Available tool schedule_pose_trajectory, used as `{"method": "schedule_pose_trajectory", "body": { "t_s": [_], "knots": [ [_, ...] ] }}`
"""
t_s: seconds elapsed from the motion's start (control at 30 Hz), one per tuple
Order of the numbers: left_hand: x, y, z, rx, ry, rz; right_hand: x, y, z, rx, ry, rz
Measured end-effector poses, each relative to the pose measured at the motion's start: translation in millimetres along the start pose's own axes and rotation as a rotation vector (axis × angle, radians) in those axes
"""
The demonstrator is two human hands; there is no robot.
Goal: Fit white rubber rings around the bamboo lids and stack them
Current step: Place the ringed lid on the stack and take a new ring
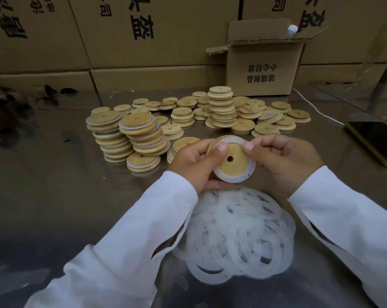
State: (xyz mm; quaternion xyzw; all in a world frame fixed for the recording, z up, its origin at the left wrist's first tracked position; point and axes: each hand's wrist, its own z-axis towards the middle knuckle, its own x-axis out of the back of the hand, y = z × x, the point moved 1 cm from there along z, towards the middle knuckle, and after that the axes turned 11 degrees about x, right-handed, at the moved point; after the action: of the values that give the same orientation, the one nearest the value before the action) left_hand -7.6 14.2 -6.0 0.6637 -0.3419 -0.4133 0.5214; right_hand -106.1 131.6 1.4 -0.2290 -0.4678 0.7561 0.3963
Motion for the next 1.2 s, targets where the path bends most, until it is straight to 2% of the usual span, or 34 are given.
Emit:
{"method": "schedule_pose_trajectory", "body": {
  "t_s": [0.4,0.73,0.97,1.2],
  "knots": [
    [-2.2,-1.1,0.9,-0.043,0.053,0.083,-1.2,-1.0,-2.9,0.149,0.051,-0.203],
    [0.0,-2.8,0.6,-0.188,0.056,0.284,1.2,-8.5,0.4,0.04,0.053,-0.151],
    [0.6,-5.1,1.4,-0.297,0.126,0.514,2.6,-9.5,0.8,0.048,0.063,-0.187],
    [-0.1,-2.0,-0.4,-0.335,0.196,0.514,3.6,-9.1,2.6,0.035,0.056,-0.195]
  ]
}}
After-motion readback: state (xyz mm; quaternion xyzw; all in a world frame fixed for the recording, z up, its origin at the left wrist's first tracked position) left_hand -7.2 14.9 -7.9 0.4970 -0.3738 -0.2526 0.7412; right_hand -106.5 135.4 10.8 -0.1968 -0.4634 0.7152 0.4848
